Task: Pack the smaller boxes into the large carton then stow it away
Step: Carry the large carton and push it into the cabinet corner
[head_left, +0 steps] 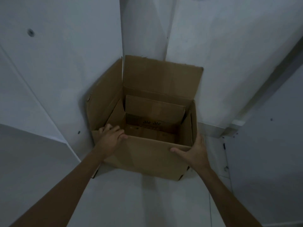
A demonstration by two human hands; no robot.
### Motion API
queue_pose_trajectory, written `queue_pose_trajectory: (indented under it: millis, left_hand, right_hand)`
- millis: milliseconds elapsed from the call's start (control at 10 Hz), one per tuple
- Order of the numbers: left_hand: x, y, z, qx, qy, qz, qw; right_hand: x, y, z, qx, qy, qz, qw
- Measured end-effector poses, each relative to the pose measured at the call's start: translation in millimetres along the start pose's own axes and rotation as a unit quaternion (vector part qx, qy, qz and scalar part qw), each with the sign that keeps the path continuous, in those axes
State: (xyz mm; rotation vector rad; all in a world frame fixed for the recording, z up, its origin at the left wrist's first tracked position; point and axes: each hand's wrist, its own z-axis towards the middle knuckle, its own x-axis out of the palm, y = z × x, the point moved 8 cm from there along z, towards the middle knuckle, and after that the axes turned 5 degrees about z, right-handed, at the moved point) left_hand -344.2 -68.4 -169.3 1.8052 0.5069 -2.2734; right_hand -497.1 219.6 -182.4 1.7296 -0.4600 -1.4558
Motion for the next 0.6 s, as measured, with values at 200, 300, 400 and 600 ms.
queue_pose_trajectory:
  millis: [200, 300, 400, 600]
  left_hand:
    - [12.3, 1.4, -0.7, 0.013, 0.125, -0.007, 0.992]
    - [4.1, -1.8, -5.0, 0.006, 0.151, 0.029, 0.988]
    - [-23.6, -10.0, -11.2, 0.002, 0.119, 0.047, 0.992]
    - [-92.3, -45.8, -31.9, -0.007, 0.149, 0.031, 0.988]
  right_hand:
    - [-3.0, 3.0, -14.3, 0.013, 0.025, -0.029, 0.999]
    - [-5.1, 8.0, -25.9, 0.022, 0.047, -0.071, 0.996]
    - [-22.6, 21.3, -38.5, 0.019, 0.054, -0.130, 0.990]
    - [-87.7, 71.5, -70.5, -0.008, 0.040, -0.201, 0.979]
